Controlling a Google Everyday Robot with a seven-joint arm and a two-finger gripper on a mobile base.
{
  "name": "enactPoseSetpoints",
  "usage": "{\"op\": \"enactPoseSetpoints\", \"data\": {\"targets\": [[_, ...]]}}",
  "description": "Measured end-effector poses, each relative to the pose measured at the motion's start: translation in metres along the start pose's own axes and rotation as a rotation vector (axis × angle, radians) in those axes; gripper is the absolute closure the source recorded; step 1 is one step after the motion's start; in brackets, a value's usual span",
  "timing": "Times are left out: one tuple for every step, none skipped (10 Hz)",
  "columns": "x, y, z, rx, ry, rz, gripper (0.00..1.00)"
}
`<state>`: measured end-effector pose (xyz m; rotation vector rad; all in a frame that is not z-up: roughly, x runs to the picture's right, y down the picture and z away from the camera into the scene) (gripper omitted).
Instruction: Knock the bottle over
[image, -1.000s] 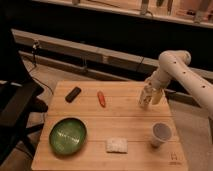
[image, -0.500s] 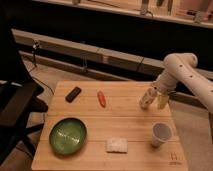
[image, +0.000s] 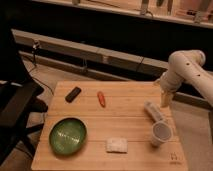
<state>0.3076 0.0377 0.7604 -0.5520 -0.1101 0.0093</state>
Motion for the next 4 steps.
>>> {"op": "enactPoseSetpoints", "data": {"targets": [[0.001,0.0,0.005,-0.007,-0.001,-0.001,0.2],[0.004,0.003,0.013,-0.018,0.0,0.002,0.2],[0.006,0.005,0.021,-0.02,0.0,0.007,0.2],[0.005,0.006,0.023,-0.016,-0.002,0.01,0.2]]}}
